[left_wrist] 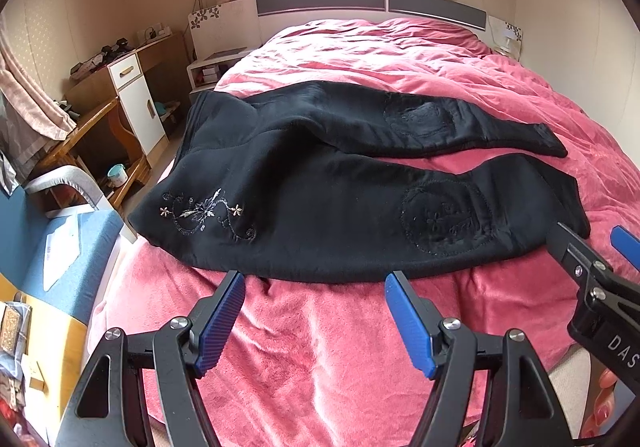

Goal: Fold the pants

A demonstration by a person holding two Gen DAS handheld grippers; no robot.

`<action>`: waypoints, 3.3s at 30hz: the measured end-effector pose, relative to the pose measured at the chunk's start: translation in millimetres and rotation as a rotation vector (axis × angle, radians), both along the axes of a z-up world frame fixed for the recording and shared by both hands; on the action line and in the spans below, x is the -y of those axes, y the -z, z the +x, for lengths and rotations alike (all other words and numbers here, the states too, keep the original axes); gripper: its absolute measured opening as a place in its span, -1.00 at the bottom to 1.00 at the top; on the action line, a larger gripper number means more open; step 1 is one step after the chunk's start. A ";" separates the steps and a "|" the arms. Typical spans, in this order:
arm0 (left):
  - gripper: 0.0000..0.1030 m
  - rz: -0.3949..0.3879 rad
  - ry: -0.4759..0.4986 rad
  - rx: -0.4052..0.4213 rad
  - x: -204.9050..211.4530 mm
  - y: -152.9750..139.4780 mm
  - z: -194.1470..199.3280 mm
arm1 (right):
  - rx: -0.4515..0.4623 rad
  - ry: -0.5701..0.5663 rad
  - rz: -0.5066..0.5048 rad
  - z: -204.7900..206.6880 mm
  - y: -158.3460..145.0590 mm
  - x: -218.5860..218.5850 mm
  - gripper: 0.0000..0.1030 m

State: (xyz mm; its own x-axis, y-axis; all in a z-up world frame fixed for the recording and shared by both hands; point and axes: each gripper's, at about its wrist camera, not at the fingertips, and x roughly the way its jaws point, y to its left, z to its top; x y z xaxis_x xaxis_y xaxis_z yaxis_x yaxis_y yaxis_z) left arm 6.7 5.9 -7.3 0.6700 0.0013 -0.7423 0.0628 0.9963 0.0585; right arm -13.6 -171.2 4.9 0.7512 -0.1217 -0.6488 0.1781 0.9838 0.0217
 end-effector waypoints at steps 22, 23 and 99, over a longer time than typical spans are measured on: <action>0.41 -0.012 -0.006 -0.004 -5.3 5.0 1.8 | -0.029 -0.001 0.008 3.9 6.7 0.6 1.00; 0.39 -0.012 -0.006 -0.005 -5.2 5.5 2.2 | -0.032 -0.003 0.007 4.5 7.4 0.4 1.00; 0.37 -0.729 -0.193 -0.196 -178.5 113.3 57.8 | -0.068 0.311 0.488 56.5 123.2 237.1 0.81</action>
